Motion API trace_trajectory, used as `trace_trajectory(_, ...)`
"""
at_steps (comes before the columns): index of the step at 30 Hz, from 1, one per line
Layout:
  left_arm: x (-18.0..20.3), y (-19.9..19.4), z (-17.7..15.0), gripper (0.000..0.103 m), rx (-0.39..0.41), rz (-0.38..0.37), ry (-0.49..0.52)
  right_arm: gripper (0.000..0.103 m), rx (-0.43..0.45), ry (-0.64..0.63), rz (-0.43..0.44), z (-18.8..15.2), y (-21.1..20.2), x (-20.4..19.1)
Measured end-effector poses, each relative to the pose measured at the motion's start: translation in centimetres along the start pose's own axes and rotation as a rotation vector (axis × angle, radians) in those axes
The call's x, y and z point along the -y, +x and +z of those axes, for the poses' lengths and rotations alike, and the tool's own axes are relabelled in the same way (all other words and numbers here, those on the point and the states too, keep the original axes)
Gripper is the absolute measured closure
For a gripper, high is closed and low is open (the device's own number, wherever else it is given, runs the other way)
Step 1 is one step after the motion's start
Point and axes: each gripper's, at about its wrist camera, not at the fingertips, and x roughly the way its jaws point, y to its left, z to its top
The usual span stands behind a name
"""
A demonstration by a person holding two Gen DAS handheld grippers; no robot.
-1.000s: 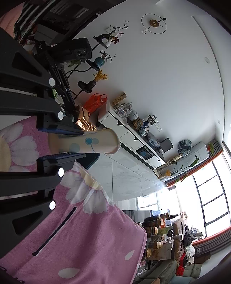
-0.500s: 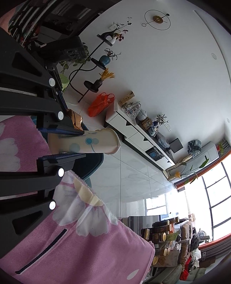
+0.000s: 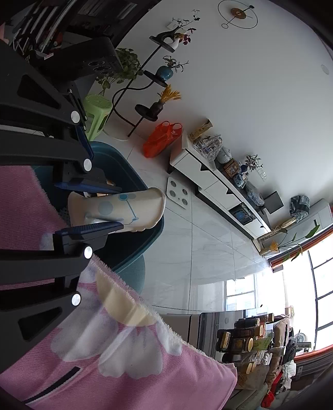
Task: Collect trash
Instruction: 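Carry the gold wrappers and paper cup over the teal bin with both tools, then open both tools to drop the wrappers and cup into the bin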
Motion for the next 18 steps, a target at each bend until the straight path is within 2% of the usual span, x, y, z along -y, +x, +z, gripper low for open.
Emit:
trace_trajectory(7,0.1,1.0,-0.4,0.077,-0.012,-0.006,-0.008,0.074,0.006,0.013,0.006,-0.4,-0.7,0.5)
trace_trajectory(15,2.6,-1.1,-0.3,0.068,0.065,-0.049,0.069,0.069,0.058,0.001,0.013,-1.4,-4.6,1.3)
trace_trajectory(18,4.4,-2.2,-0.2,0.063,0.096,-0.094,0.113,0.067,0.092,-0.023,-0.003,-2.3,-6.9,1.4)
